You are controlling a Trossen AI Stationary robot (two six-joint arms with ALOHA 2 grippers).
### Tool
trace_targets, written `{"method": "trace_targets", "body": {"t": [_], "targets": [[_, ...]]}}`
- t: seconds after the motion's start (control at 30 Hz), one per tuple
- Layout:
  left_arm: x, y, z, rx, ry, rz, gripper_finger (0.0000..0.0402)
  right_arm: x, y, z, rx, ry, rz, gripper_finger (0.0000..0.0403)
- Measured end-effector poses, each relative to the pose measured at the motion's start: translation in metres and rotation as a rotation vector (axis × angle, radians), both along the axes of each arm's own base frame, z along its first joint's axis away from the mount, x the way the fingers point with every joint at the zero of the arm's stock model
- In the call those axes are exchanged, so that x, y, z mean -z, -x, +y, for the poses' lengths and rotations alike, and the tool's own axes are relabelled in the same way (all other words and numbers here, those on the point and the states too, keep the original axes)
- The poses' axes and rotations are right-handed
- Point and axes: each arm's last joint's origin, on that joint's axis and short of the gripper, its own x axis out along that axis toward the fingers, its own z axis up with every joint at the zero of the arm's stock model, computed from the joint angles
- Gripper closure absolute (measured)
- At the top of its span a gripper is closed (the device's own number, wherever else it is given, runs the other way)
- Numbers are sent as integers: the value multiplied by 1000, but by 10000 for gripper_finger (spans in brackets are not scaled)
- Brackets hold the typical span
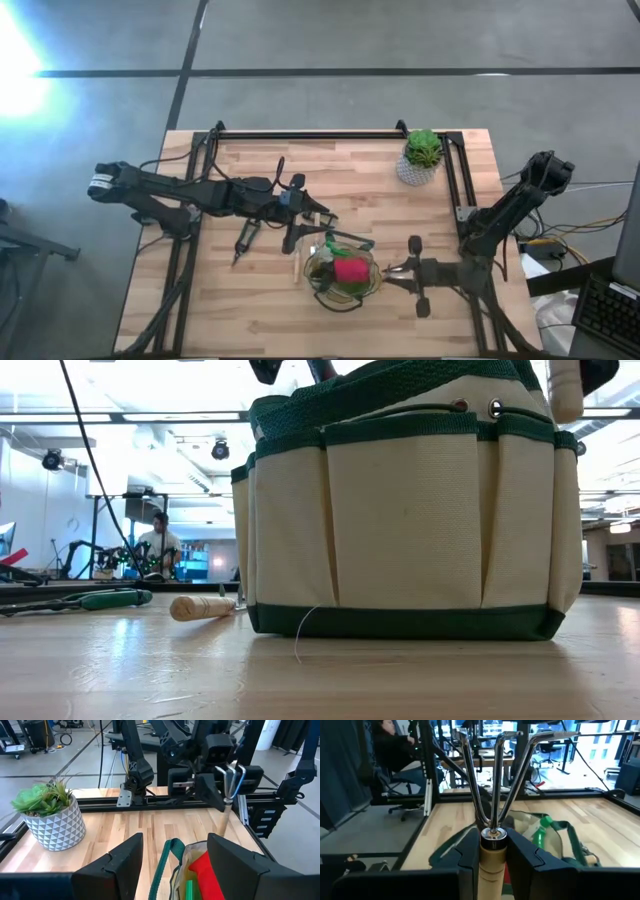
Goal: Pick & Place Garden tools in Gardening bag
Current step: Put the right brown hand rake into the white gardening bag
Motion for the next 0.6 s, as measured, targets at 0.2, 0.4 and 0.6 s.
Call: {"method": "trace_targets", "body": {"t": [0.2, 0.4, 0.6], "targets": [[0, 0, 0, 0, -4, -1, 179, 4, -1, -4, 15, 1, 3, 349], [0, 0, 0, 0, -3, -3, 179, 5, -4, -7, 39, -5, 3, 349], [0, 0, 0, -1, -3, -2, 179, 13, -11, -7, 71, -23, 5, 349]]}}
